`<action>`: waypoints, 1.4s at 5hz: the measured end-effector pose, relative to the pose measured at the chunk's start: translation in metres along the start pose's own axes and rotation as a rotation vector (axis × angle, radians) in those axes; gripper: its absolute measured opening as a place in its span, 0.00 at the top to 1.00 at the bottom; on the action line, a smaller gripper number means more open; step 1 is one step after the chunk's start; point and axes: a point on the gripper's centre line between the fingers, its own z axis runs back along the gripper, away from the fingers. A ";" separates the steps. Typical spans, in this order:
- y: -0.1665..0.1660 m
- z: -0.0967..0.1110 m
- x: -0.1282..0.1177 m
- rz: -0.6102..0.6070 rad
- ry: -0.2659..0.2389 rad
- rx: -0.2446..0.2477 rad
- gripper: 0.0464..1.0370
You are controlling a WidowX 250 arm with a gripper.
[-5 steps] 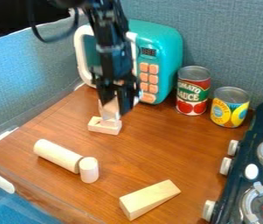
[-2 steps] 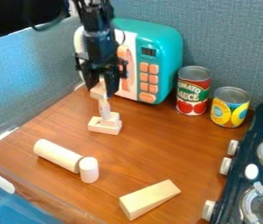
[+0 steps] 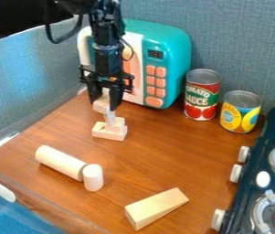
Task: It took the white object up
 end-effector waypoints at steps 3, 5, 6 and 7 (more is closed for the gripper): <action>-0.003 0.004 0.000 -0.004 0.012 0.042 0.13; -0.006 0.001 -0.001 0.005 0.043 0.024 0.03; -0.011 0.000 -0.005 0.002 0.053 0.006 0.04; -0.040 0.040 -0.028 -0.125 -0.067 -0.014 0.04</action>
